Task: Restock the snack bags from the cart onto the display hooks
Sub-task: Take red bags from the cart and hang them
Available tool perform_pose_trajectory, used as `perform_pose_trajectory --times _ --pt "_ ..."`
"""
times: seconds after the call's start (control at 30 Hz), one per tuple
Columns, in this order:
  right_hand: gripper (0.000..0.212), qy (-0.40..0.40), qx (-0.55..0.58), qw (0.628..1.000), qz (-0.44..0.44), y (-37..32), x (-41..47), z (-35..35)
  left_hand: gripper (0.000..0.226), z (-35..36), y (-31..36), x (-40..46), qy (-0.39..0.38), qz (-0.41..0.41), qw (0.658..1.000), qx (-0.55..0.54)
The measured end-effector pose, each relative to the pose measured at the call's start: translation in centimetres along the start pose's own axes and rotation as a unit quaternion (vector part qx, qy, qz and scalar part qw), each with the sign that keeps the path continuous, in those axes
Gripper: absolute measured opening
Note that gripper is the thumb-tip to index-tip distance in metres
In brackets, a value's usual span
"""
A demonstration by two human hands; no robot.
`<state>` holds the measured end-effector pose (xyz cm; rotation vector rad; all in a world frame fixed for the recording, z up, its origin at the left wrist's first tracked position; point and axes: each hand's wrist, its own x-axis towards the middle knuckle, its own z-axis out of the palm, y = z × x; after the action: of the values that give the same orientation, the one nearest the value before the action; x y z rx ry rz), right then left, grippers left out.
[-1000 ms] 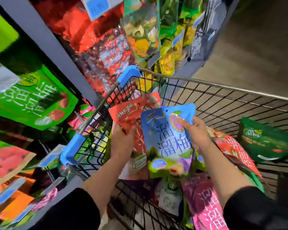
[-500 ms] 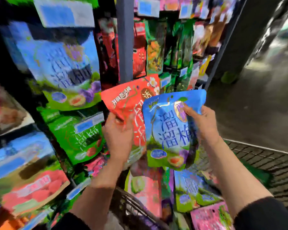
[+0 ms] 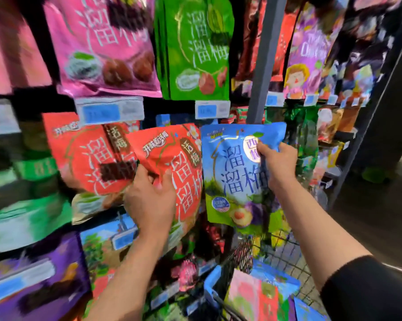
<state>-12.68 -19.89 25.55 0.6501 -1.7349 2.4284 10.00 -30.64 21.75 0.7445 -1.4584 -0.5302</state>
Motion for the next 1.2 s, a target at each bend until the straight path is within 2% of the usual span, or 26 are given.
perform_pose_trajectory --times 0.23,0.33,0.53,0.6,0.7,0.8,0.87,1.03,1.1,1.2 --pt "0.012 -0.031 0.041 0.996 0.075 1.6 0.5 5.1 0.029 -2.9 -0.9 2.2 0.038 0.036 0.998 0.032" --pt "0.020 -0.046 0.052 0.993 0.093 2.0 0.6 6.4 0.025 -3.6 -0.9 2.7 0.033 0.049 0.997 0.049" --pt "0.020 -0.049 0.050 0.993 0.092 1.3 1.3 8.2 0.026 -3.1 -1.4 2.8 0.025 0.060 0.996 0.063" --pt "0.028 -0.042 0.036 0.994 0.097 1.1 1.7 8.7 0.032 -2.8 -1.5 2.8 0.021 0.059 0.996 0.066" --pt "0.019 -0.039 0.014 0.995 0.092 1.4 2.2 8.9 0.036 -2.5 -2.0 2.7 0.018 0.054 0.995 0.077" --pt "0.028 -0.038 0.006 0.995 0.096 2.2 2.1 8.7 0.031 -2.5 -2.4 2.2 0.017 0.048 0.995 0.088" --pt "0.017 -0.042 0.010 0.995 0.091 2.5 2.0 8.8 0.024 -2.6 -2.5 1.9 0.018 0.039 0.995 0.091" --pt "0.026 -0.057 0.021 0.995 0.079 2.6 2.2 9.2 0.026 -2.9 -2.8 1.8 0.021 0.030 0.995 0.090" --pt "0.023 -0.045 0.031 0.995 0.078 2.4 2.4 9.3 0.023 -3.0 -2.6 1.8 0.027 0.027 0.995 0.090" --pt "0.037 -0.012 0.022 0.997 0.075 2.3 2.9 9.6 0.021 -3.0 -2.1 1.6 0.021 0.033 0.995 0.094"
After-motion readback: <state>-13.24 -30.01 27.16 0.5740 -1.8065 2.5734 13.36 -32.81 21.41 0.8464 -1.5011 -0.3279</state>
